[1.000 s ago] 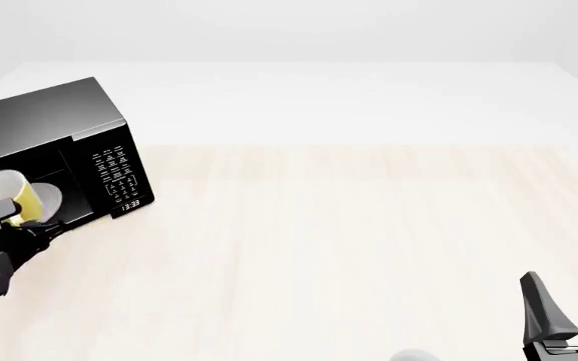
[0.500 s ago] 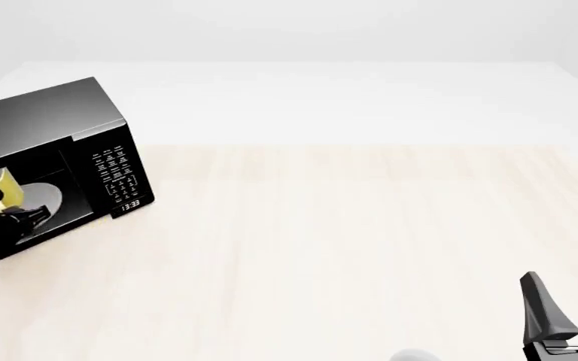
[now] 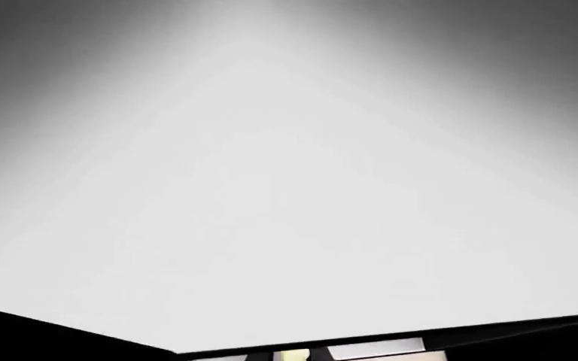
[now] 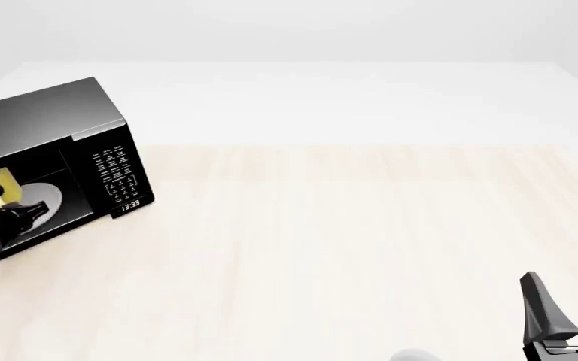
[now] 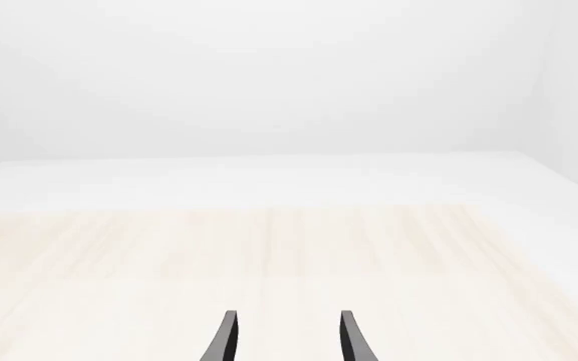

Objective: Put the yellow and white mug in the microwave and close it.

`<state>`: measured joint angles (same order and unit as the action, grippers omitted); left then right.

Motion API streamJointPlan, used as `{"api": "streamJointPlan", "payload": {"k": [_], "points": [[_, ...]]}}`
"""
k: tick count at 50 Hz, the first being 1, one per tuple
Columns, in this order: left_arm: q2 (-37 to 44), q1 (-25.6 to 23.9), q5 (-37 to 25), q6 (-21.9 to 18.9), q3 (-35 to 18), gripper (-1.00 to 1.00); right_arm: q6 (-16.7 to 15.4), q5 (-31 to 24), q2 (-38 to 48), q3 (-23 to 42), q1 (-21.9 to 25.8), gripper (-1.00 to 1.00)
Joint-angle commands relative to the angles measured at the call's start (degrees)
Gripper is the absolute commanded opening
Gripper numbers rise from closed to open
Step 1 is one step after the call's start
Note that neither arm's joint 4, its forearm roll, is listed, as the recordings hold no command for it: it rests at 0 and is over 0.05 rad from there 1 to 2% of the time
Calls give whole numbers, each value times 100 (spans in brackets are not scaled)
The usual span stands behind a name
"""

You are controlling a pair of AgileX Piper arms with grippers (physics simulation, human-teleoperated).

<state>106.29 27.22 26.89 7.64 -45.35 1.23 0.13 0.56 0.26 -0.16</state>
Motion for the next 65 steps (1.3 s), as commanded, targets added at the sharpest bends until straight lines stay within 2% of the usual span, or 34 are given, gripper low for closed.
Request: {"api": "streamJointPlan", "payload": {"k": [1, 23, 36, 37, 53, 65], "points": [[193, 27, 48, -146, -132, -100, -23, -2, -12, -5, 2, 100], [510, 79, 106, -322, -133, -100, -22, -2, -11, -5, 2, 100], [628, -36, -12, -226, -263, -100, -21, -2, -11, -5, 3, 100], [610, -66, -26, -206, -266, 100, -21, -2, -10, -5, 2, 100], [570, -58, -31, -232, -215, 100, -22, -2, -11, -5, 2, 100], [327, -160, 9, -213, 121, 100, -23, -2, -9, -5, 2, 100]]}}
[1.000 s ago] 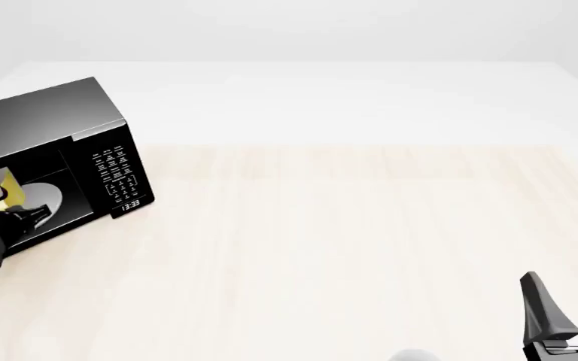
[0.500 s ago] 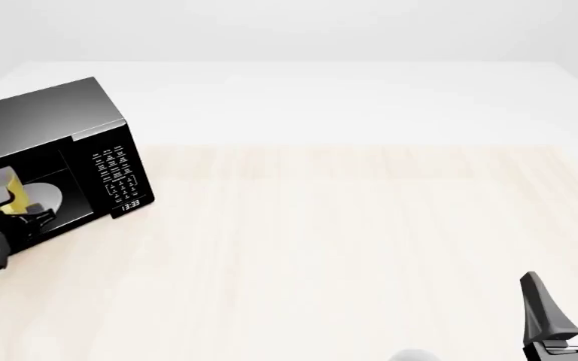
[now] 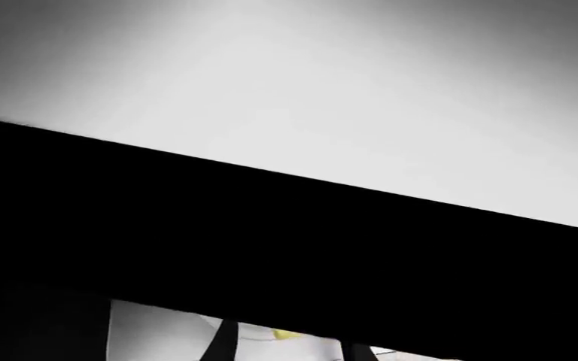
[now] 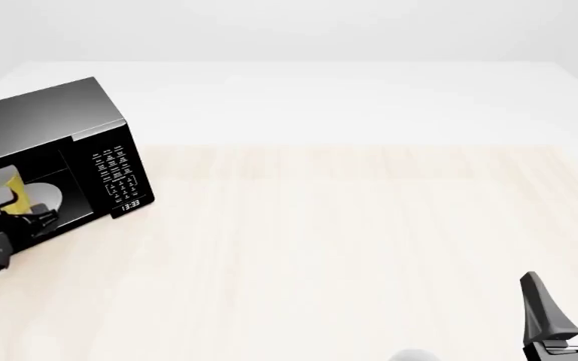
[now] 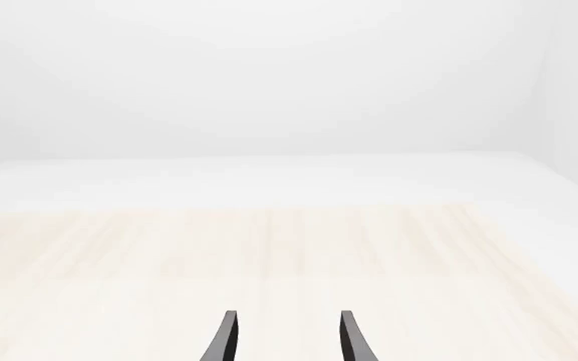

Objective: Put the yellow and white mug in the microwave and close it.

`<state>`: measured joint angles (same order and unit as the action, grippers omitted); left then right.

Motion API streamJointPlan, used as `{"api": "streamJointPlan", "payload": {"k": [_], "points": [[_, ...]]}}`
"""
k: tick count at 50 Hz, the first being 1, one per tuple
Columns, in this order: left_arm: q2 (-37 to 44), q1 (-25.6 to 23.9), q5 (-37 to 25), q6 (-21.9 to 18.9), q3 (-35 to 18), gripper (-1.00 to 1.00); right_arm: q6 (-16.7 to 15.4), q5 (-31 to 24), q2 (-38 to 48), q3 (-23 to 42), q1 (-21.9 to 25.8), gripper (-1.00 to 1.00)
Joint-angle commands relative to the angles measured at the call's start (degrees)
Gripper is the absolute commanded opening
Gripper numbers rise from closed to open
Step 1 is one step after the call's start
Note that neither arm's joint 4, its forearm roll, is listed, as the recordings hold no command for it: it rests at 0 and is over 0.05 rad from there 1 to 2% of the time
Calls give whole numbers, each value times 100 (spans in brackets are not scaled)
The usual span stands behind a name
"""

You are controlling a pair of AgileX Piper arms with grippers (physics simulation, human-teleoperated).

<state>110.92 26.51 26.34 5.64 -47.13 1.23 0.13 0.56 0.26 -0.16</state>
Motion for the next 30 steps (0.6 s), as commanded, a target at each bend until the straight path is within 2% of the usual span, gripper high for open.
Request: {"api": "streamJointPlan", "payload": {"k": [1, 30], "points": [[-154, -100, 69, -12, 325, 100, -22, -2, -10, -5, 3, 100], [-1001, -155, 137, 62, 1190, 100, -21, -2, -10, -5, 3, 100]]}}
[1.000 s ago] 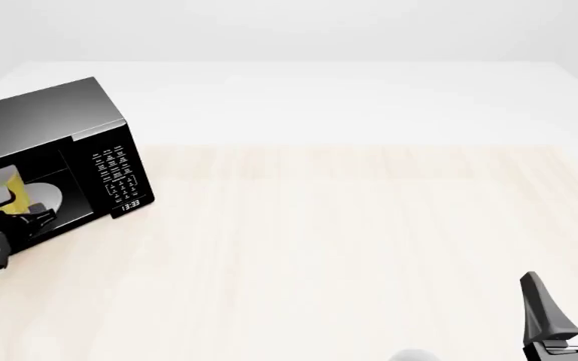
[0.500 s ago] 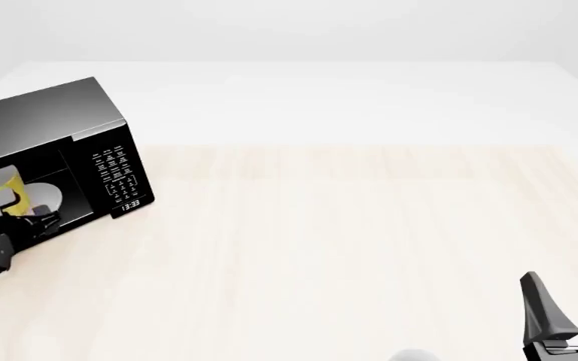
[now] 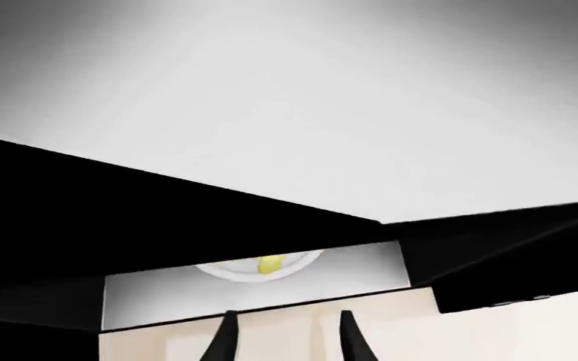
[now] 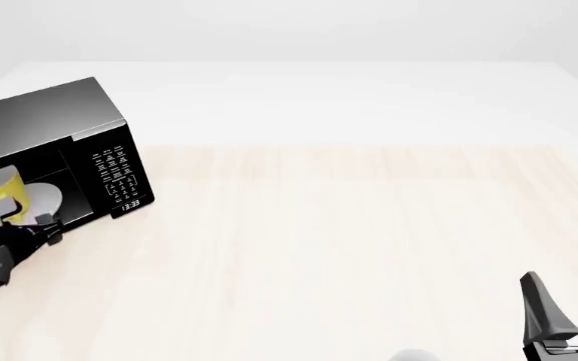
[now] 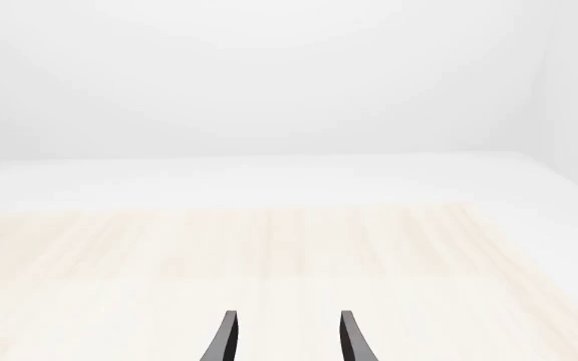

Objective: Put the yellow and white mug in the microwave and close it.

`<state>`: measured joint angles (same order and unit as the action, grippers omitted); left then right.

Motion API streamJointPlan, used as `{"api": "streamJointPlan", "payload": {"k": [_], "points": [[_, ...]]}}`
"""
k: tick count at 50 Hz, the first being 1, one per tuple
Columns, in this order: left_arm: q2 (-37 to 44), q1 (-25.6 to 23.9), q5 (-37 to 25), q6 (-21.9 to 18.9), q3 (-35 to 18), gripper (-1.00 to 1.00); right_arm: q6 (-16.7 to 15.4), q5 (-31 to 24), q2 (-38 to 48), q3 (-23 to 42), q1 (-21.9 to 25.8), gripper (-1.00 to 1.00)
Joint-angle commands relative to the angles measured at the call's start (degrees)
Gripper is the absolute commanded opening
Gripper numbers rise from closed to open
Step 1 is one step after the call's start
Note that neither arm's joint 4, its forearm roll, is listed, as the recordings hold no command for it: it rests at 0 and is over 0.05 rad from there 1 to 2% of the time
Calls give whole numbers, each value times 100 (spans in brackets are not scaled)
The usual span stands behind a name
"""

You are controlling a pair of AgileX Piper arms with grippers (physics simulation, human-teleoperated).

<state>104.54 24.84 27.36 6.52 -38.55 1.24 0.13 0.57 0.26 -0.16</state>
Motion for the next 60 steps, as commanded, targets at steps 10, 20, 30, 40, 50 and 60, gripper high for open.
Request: {"api": "streamJointPlan", "payload": {"k": [10, 20, 30, 40, 50, 60], "points": [[-849, 48, -57, -43, 592, 100, -23, -2, -11, -5, 2, 100], [-1647, 31, -276, -72, 975, 100, -22, -2, -11, -5, 2, 100], [-2403, -32, -501, -177, 1298, 100, -23, -2, -10, -5, 3, 100], [-3109, 59, -888, -248, 1448, 100, -23, -2, -11, -5, 3, 100], [-3632, 6, -1226, -244, 1544, 100, -22, -2, -11, -5, 2, 100], [-4299, -56, -1706, -232, 1608, 100, -22, -2, -10, -5, 3, 100]]}}
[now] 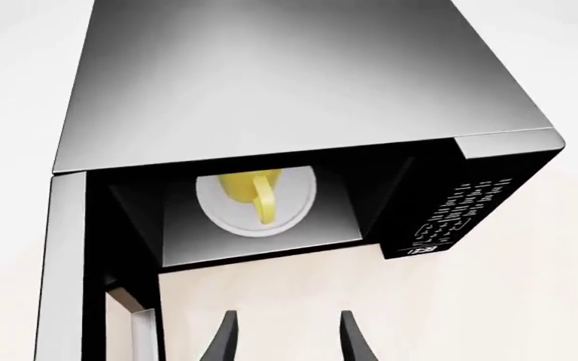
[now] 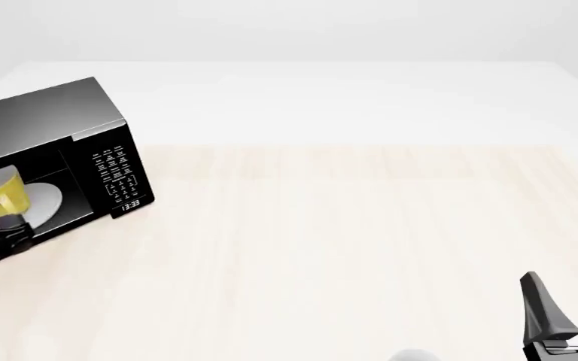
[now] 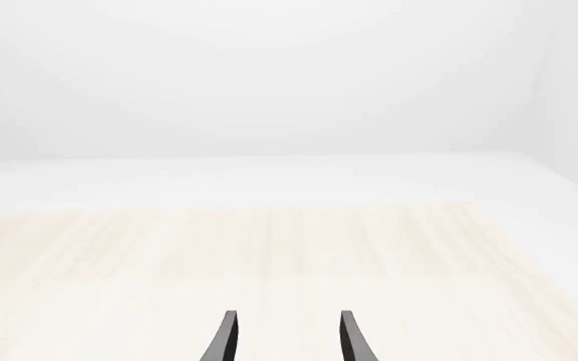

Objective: Put the yellow and white mug in the microwave and close it.

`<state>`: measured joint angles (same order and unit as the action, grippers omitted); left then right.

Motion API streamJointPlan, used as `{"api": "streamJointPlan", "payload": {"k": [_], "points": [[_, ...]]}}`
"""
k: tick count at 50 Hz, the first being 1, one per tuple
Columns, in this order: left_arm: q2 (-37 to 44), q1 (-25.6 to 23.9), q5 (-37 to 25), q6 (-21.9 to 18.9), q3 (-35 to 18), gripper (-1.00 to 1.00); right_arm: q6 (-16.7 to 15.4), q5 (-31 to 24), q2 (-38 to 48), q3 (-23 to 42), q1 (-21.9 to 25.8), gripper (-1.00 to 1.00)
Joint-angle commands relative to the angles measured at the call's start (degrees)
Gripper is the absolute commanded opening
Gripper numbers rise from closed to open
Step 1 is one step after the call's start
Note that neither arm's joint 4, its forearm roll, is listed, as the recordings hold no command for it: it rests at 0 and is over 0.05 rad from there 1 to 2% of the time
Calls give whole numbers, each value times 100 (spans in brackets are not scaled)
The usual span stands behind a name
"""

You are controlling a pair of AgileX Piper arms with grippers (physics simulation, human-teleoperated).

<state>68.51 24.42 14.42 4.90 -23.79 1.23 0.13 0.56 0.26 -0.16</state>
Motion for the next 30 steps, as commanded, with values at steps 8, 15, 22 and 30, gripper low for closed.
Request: {"api": "streamJointPlan", "payload": {"k": [8, 15, 22, 30], "points": [[-1324, -30, -1049, -114, 35, 100, -22, -2, -11, -5, 2, 100], [-1847, 37, -1611, -136, -142, 100, -22, -2, -10, -5, 1, 100], [-2440, 3, -2219, -191, -319, 100, -22, -2, -11, -5, 3, 100], [-2891, 95, -2742, -211, -631, 100, -22, -2, -11, -5, 2, 100]]}}
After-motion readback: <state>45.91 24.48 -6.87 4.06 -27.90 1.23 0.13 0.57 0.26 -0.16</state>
